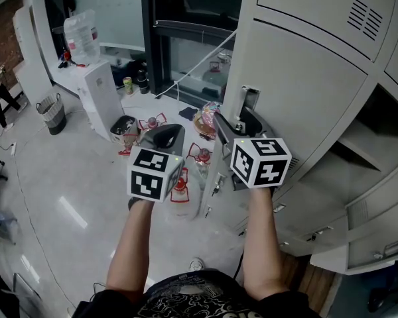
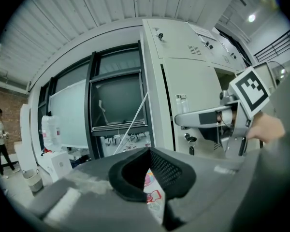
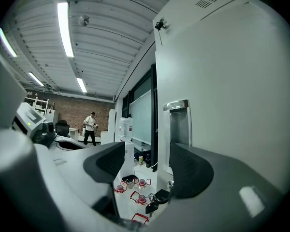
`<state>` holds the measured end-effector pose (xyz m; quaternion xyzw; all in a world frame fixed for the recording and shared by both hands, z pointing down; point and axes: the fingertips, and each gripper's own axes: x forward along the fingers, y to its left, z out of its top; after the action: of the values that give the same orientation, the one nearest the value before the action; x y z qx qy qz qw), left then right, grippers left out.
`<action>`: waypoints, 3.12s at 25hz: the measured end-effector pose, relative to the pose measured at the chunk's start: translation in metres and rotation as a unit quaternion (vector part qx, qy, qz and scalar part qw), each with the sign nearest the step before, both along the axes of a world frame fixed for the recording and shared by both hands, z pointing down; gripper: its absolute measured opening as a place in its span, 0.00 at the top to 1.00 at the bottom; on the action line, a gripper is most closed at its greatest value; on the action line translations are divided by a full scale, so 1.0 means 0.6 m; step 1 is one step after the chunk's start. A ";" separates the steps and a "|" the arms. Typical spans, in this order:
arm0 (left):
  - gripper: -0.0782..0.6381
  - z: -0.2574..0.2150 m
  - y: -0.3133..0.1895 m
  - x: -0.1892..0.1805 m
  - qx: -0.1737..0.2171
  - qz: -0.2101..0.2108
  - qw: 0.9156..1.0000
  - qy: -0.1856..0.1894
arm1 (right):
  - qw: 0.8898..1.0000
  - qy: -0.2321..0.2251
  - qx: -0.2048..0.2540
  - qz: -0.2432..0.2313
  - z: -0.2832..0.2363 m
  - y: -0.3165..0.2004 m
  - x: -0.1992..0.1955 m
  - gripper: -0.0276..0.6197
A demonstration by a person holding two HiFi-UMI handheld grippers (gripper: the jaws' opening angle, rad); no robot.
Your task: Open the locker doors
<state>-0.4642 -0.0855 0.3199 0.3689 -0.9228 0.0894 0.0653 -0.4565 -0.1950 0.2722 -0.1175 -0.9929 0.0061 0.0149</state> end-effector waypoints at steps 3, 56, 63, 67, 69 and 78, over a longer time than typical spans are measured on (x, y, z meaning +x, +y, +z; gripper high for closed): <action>0.89 0.000 0.005 0.014 -0.001 0.003 1.000 0.000 | 1.000 0.001 0.001 -0.001 0.000 0.009 0.014 0.53; 0.89 -0.008 -0.032 0.364 0.018 0.147 0.989 0.010 | 0.990 0.000 -0.002 0.144 -0.004 -0.032 0.425 0.67; 0.89 -0.010 -0.092 0.407 0.012 0.169 0.985 0.011 | 0.988 -0.002 0.001 0.155 -0.002 -0.075 0.458 0.73; 0.89 -0.013 -0.122 0.434 0.013 0.179 0.984 0.013 | 0.989 -0.002 0.003 0.151 -0.002 -0.088 0.475 0.75; 0.89 -0.016 -0.138 0.448 0.013 0.184 0.983 0.010 | 0.990 -0.001 0.003 0.143 -0.004 -0.097 0.483 0.75; 0.89 -0.016 -0.192 0.482 0.018 0.188 0.982 0.015 | 0.992 -0.002 0.003 0.125 -0.003 -0.132 0.515 0.74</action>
<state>-0.1747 -0.2005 0.3105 0.5380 -0.8375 0.0783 0.0544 -0.1476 -0.2744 0.2704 0.0079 -0.9999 0.0046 0.0123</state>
